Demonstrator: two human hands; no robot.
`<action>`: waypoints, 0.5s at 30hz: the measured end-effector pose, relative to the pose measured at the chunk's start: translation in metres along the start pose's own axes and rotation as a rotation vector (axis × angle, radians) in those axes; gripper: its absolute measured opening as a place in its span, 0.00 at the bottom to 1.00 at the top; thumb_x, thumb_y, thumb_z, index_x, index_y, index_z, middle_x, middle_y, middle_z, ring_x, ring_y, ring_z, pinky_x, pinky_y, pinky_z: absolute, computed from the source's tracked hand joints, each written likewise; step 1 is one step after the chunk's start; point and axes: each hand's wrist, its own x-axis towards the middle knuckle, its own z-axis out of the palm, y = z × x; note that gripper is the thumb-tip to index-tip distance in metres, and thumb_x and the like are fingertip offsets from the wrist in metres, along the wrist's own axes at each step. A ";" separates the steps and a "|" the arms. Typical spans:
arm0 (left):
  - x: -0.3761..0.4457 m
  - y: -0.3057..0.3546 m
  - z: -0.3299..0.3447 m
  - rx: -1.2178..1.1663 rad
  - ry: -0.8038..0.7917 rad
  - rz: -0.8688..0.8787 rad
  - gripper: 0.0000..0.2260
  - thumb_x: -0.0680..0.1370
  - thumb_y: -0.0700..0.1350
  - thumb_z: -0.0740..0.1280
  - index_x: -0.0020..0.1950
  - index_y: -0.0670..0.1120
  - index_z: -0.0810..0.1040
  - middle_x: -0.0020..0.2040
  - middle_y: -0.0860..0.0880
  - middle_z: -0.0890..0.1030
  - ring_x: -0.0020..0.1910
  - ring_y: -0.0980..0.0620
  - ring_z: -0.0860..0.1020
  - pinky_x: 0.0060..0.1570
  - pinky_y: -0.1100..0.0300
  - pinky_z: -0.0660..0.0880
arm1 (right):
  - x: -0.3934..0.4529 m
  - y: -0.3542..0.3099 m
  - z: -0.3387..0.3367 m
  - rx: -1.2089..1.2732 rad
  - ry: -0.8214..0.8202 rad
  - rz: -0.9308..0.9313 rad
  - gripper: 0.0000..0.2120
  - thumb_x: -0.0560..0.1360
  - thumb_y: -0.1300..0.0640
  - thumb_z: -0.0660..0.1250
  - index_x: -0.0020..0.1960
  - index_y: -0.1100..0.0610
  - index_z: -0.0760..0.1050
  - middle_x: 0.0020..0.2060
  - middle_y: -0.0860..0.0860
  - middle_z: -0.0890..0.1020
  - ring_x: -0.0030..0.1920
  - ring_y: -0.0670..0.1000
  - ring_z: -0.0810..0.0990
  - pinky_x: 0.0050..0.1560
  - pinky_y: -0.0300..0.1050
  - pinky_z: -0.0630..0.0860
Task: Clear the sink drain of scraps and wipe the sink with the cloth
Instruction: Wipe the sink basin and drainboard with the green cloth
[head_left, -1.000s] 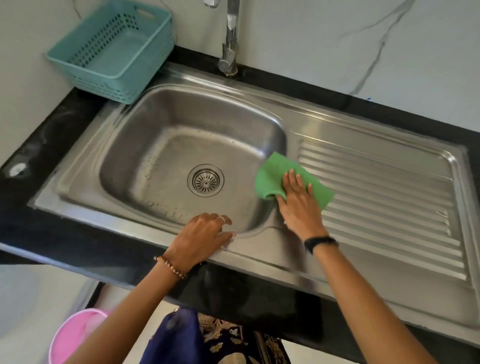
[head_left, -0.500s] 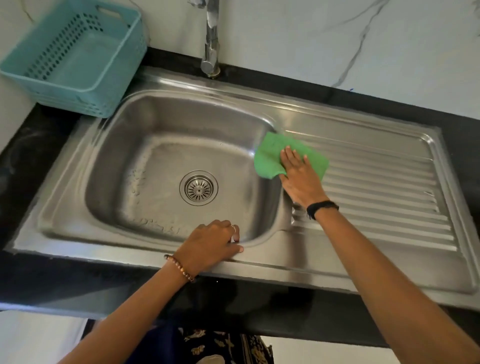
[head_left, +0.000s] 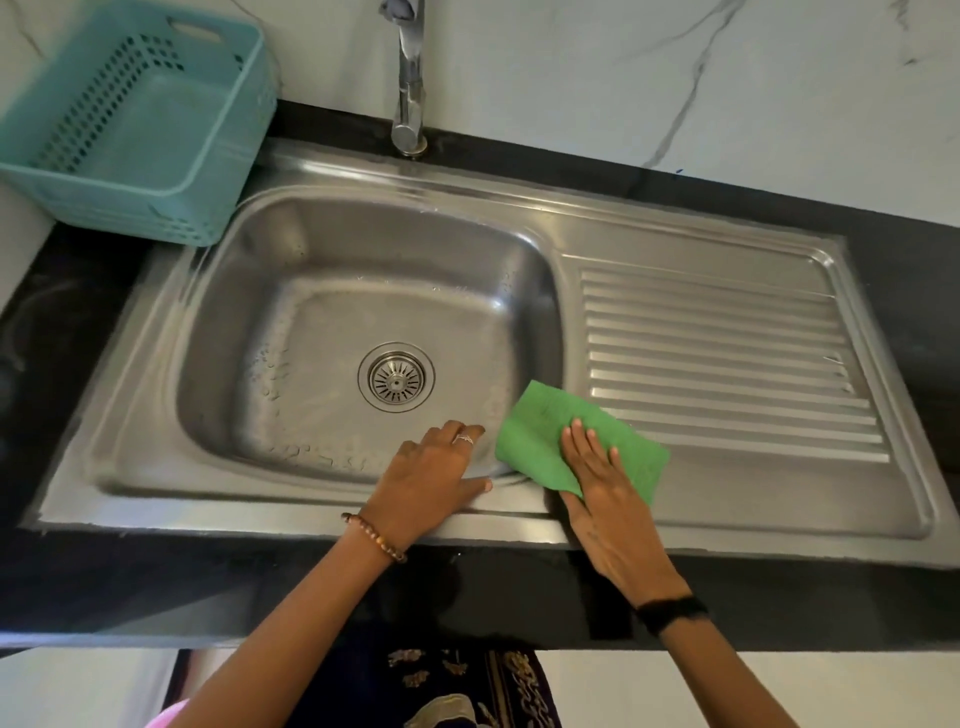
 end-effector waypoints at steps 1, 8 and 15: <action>-0.002 -0.003 -0.001 -0.015 0.012 -0.011 0.27 0.77 0.54 0.60 0.73 0.49 0.57 0.70 0.49 0.64 0.66 0.49 0.66 0.63 0.52 0.65 | -0.002 -0.002 0.001 0.025 0.001 0.003 0.28 0.80 0.55 0.54 0.75 0.54 0.43 0.75 0.47 0.45 0.75 0.46 0.43 0.73 0.40 0.35; -0.033 -0.033 -0.015 -0.103 0.112 -0.151 0.22 0.78 0.49 0.60 0.71 0.49 0.61 0.71 0.50 0.64 0.67 0.50 0.67 0.67 0.53 0.65 | -0.010 -0.033 0.008 0.071 -0.040 -0.133 0.27 0.80 0.53 0.54 0.75 0.54 0.47 0.75 0.46 0.49 0.76 0.46 0.47 0.73 0.37 0.33; -0.064 -0.049 -0.033 -0.207 0.280 -0.299 0.21 0.75 0.34 0.57 0.68 0.45 0.68 0.66 0.46 0.72 0.62 0.45 0.72 0.64 0.50 0.69 | 0.028 -0.109 0.009 0.305 -0.286 -0.215 0.14 0.79 0.52 0.55 0.57 0.52 0.77 0.55 0.57 0.80 0.53 0.56 0.76 0.61 0.51 0.69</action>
